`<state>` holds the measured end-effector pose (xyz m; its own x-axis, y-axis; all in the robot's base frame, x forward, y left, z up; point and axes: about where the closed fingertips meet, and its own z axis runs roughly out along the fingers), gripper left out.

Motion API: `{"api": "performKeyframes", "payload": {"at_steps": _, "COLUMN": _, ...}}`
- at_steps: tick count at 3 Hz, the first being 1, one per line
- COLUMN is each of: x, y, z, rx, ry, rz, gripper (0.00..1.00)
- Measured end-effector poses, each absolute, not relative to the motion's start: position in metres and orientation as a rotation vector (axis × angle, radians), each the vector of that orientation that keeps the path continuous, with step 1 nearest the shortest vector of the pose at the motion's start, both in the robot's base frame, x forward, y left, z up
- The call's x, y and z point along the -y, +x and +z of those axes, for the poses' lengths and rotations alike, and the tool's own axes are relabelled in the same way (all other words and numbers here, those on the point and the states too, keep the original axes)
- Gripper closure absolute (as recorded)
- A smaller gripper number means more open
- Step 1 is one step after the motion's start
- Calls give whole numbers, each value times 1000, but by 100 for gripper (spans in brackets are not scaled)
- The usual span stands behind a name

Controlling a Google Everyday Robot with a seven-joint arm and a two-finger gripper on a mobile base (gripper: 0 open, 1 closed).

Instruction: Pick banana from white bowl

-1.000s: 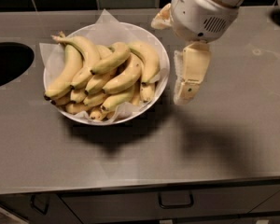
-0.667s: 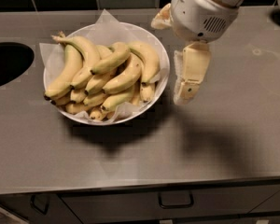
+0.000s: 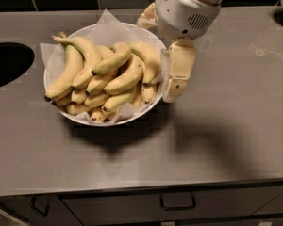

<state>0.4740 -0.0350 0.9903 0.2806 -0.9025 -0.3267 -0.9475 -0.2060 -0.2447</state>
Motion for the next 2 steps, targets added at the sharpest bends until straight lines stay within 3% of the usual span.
{"api": "performKeyframes", "payload": {"at_steps": 2, "x": -13, "y": 486, "z": 985, "rx": -1528, "ry": -2268, "rz": 209, "gripper": 0}}
